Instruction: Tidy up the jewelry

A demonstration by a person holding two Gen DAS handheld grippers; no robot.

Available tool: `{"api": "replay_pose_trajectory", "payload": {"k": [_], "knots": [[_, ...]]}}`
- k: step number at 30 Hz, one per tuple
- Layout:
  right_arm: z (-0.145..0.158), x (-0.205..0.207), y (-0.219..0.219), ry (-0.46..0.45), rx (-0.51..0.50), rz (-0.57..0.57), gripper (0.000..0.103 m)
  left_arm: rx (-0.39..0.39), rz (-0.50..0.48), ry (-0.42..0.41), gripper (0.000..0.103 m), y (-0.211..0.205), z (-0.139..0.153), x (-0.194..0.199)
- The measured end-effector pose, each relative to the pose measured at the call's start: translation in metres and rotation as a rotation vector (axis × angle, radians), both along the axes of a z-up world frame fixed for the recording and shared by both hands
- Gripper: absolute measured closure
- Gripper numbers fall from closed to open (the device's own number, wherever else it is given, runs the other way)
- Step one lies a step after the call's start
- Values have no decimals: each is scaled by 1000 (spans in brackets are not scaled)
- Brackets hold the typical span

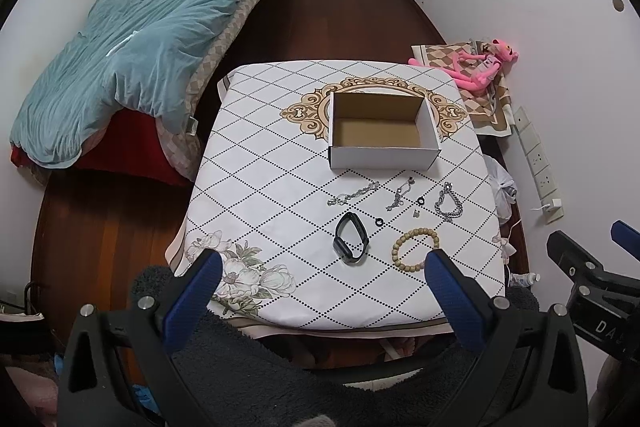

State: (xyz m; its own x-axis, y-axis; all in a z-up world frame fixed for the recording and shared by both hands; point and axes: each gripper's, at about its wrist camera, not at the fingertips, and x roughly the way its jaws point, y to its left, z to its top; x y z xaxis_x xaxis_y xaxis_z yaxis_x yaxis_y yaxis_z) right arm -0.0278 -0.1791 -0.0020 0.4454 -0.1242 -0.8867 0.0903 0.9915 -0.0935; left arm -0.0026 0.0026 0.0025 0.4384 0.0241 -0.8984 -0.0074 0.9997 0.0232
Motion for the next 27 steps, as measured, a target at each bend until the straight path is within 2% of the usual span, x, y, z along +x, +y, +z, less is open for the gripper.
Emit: {"api": "replay_pose_trajectory", "payload": {"k": [27], "knots": [[11, -1, 0, -22, -11, 4, 0, -2, 2, -18, 0, -4, 9, 3]]}}
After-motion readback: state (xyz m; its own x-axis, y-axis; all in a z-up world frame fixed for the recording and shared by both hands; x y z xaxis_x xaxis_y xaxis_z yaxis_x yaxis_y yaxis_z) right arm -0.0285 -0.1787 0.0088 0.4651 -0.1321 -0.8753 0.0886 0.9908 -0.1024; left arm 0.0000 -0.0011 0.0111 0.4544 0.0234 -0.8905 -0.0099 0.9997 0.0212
